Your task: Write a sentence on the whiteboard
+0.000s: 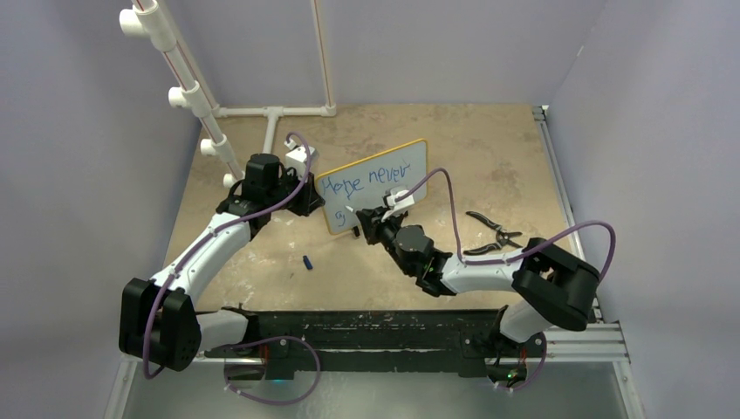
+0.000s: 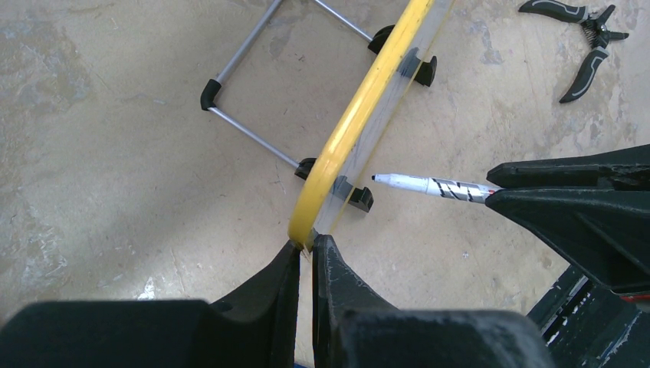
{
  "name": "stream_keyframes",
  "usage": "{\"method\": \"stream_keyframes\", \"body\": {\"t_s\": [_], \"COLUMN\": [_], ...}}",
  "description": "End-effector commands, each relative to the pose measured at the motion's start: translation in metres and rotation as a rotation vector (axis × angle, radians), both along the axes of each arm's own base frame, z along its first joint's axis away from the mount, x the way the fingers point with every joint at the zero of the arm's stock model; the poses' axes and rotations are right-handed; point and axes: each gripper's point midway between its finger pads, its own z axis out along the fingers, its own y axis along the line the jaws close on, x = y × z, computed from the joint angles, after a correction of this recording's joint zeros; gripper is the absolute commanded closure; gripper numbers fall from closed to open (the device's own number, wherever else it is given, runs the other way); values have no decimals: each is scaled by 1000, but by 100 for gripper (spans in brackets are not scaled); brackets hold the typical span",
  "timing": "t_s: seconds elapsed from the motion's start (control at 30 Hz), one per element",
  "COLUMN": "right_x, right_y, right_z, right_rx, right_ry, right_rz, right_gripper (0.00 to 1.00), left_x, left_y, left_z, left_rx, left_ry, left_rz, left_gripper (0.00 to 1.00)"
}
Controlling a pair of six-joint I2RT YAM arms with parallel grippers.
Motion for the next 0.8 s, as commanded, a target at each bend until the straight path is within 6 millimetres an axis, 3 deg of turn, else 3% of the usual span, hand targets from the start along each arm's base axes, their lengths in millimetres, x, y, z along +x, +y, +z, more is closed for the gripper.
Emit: {"method": "stream_keyframes", "body": {"t_s": [0.0, 0.27, 0.57, 0.77], "right_x": [2, 7, 10, 13], "right_y": [-1, 3, 4, 3], "right_z": [-5, -13, -6, -17], "right_rx": [7, -12, -2, -31], "right_ry": [8, 24, 7, 22], "right_rz": [-16, -32, -45, -64], "right_gripper": [100, 100, 100, 100], "left_x": [0, 0, 0, 0], "left_y": [-5, -5, -5, -5], "left_z": [3, 4, 4, 5], "left_rx": [-9, -8, -8, -9], "left_ry": [-12, -13, -15, -15], "left_rz": [-22, -23, -23, -23], "left_gripper": [100, 100, 100, 100]}}
